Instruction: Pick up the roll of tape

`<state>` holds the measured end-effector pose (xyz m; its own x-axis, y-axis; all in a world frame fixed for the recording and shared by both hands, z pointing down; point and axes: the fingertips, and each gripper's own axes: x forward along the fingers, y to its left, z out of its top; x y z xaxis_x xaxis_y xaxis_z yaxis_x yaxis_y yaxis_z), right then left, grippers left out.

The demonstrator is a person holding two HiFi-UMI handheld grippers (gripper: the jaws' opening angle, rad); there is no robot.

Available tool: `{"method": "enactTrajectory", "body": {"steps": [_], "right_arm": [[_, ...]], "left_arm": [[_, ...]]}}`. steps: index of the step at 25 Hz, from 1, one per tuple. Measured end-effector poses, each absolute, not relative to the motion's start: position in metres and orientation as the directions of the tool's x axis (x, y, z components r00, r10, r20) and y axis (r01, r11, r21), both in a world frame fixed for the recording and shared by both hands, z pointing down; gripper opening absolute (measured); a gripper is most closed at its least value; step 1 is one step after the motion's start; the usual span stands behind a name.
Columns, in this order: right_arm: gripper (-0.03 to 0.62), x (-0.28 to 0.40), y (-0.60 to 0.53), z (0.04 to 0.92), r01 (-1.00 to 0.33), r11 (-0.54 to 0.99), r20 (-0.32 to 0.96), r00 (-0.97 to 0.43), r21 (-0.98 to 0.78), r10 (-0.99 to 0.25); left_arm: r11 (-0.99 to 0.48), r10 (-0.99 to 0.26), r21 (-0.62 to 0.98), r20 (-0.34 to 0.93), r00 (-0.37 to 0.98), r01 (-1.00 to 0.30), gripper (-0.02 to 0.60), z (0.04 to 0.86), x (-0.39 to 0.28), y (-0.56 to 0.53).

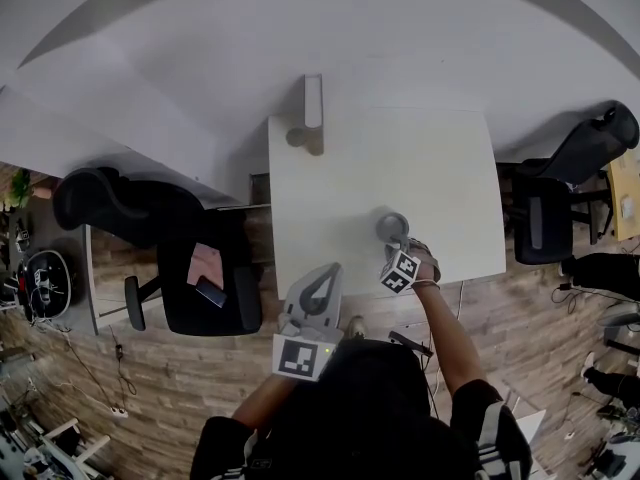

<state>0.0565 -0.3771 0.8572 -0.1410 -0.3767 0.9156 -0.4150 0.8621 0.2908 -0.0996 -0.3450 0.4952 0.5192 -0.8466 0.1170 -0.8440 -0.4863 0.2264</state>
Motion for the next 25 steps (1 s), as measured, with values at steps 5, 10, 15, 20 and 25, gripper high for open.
{"method": "enactTrajectory", "body": {"steps": [5, 10, 15, 20, 25], "right_arm": [[0.109, 0.057, -0.379, 0.865, -0.377, 0.874, 0.920, -0.119, 0.306, -0.373], [0.103, 0.054, -0.380, 0.870, -0.316, 0.894, 0.926, -0.101, 0.318, -0.365], [0.086, 0.052, -0.379, 0.871, -0.278, 0.913, 0.936, -0.100, 0.299, -0.337], [0.081, 0.052, -0.376, 0.869, -0.283, 0.917, 0.943, -0.098, 0.281, -0.319], [0.075, 0.054, -0.366, 0.866, -0.288, 0.911, 0.938, -0.097, 0.295, -0.334]], "left_arm": [[-0.480, -0.850, 0.227, 0.119, 0.513, -0.847, 0.018, 0.497, -0.102, -0.344], [-0.467, -0.856, 0.228, 0.125, 0.501, -0.855, 0.018, 0.500, -0.106, -0.341], [-0.469, -0.858, 0.214, 0.123, 0.499, -0.857, 0.018, 0.499, -0.109, -0.339], [-0.462, -0.860, 0.222, 0.125, 0.495, -0.858, 0.018, 0.497, -0.111, -0.332], [-0.460, -0.866, 0.214, 0.108, 0.489, -0.862, 0.018, 0.491, -0.111, -0.324]]}}
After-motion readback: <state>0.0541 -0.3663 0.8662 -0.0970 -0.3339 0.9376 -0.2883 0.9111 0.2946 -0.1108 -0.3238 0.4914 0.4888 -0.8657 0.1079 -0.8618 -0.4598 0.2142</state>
